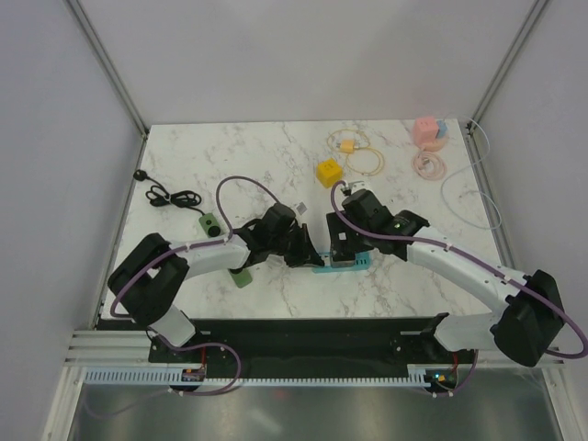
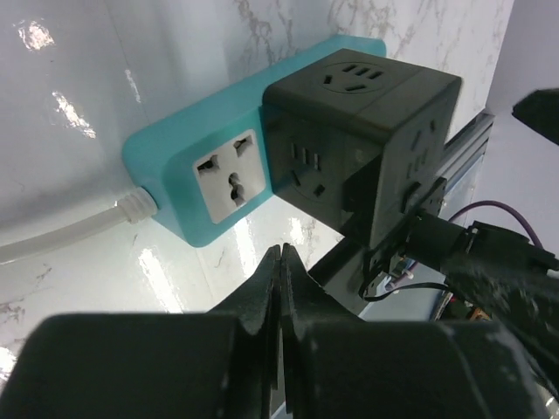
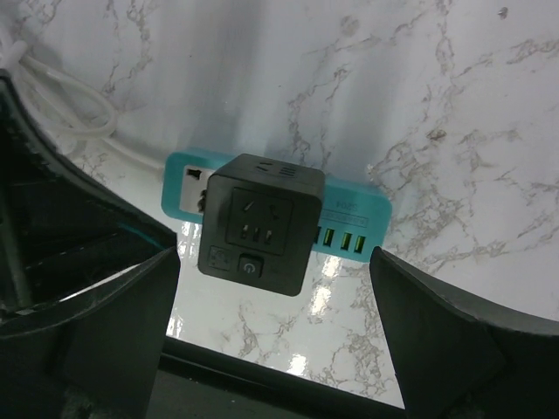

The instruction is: Pull the plug off the socket

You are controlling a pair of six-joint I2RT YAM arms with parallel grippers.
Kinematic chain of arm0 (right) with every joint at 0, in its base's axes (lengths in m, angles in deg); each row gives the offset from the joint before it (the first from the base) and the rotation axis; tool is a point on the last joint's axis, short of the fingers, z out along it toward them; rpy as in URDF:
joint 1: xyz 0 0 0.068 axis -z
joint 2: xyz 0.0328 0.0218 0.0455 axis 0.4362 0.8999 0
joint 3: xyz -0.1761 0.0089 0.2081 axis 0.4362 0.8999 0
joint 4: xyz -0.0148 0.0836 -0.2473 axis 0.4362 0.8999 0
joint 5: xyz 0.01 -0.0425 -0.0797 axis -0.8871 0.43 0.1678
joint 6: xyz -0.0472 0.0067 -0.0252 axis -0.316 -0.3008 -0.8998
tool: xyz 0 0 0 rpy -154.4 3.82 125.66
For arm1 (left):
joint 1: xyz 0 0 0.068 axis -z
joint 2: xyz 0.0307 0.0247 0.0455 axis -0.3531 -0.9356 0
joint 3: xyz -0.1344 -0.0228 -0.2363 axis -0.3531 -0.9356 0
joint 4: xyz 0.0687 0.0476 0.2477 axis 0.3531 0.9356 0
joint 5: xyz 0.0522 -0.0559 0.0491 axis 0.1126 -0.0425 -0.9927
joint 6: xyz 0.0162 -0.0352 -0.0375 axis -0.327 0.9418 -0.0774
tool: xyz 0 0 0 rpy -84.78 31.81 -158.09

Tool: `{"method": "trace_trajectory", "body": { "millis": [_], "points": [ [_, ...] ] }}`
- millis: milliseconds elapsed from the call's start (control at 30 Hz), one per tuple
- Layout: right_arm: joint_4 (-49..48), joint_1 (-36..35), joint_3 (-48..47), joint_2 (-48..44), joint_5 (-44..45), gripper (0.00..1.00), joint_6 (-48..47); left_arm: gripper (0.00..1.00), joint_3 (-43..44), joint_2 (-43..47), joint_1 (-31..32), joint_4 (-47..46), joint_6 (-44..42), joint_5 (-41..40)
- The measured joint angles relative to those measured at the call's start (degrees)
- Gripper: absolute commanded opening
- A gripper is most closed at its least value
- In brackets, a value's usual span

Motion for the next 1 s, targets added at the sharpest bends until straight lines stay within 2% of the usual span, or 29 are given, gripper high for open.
{"method": "trace_trajectory", "body": {
  "millis": [467, 1000],
  "points": [
    [-4.6, -6.3, 4.7, 3.5, 4.8, 0.97, 5.4, 0.02, 0.0, -3.7, 0.1, -1.7, 0.8, 0.1],
    [-8.2, -9.2, 8.5, 3.4, 12.2, 0.82, 8.8, 0.02, 1.8, -7.3, 0.1, -3.0, 1.6, -1.0]
  ]
}}
